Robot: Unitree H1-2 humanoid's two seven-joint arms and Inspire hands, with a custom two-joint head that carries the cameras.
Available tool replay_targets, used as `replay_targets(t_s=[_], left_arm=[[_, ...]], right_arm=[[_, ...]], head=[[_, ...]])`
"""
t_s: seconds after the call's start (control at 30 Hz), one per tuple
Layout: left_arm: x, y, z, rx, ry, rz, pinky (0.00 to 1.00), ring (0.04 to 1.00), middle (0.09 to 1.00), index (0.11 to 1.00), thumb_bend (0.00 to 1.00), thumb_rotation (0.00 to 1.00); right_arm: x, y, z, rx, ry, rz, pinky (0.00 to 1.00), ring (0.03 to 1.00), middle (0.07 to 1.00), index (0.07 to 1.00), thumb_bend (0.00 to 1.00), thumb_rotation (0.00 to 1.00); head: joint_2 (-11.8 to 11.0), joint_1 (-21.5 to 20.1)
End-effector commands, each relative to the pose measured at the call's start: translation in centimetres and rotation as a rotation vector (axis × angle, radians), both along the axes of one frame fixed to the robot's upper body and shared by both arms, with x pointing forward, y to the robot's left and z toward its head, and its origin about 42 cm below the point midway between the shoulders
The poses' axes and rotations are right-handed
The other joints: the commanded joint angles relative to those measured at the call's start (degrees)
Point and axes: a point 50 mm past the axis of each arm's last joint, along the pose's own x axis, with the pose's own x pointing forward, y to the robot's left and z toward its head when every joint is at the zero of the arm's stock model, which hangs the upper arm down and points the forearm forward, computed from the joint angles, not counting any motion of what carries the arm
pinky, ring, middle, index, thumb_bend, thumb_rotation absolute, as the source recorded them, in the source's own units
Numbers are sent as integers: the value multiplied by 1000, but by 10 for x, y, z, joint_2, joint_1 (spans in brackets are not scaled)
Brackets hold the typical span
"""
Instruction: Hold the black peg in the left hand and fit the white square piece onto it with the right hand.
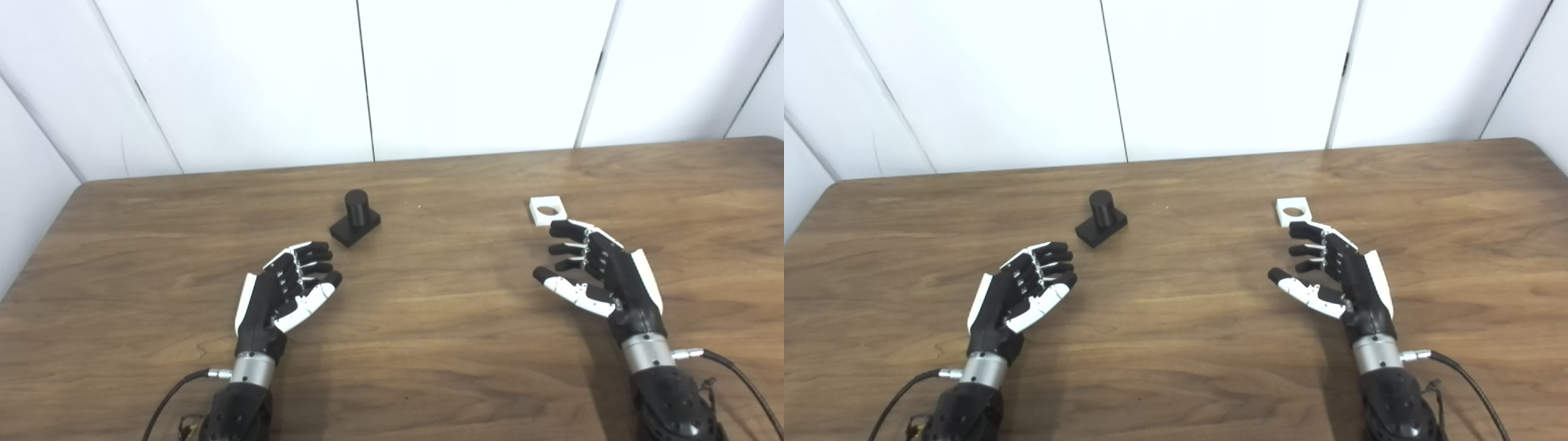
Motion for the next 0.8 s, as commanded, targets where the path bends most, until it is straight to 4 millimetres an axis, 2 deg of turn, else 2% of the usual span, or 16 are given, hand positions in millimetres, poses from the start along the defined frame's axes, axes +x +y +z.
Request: replay_targets(t_s=[0.0,0.07,0.23,0.4,0.5,0.77], left_arm=[[4,-3,4,11,-30,2,553,668,700,659,641,281],[4,-7,3,10,-33,1,548,667,699,660,626,267],[5,-19,-3,11,-25,0,547,659,701,661,622,269],[6,-23,-4,15,-21,3,552,652,699,661,608,258],[7,-23,-4,19,-24,4,553,648,701,665,600,253],[12,-22,2,53,-56,23,582,663,693,670,616,238]], right_arm=[[5,4,9,3,-59,12,560,679,750,729,648,182],[5,1,8,1,-57,14,568,683,756,738,640,182],[5,-10,5,-17,-69,14,574,687,764,740,631,191],[5,-15,2,-6,-65,11,575,691,761,736,642,200],[4,-15,3,1,-62,11,592,705,767,746,633,168],[6,-14,6,-30,-62,3,574,682,757,735,643,197]], head=[[-2,22],[-9,59],[-23,109],[-25,116],[-28,113],[-32,110]])
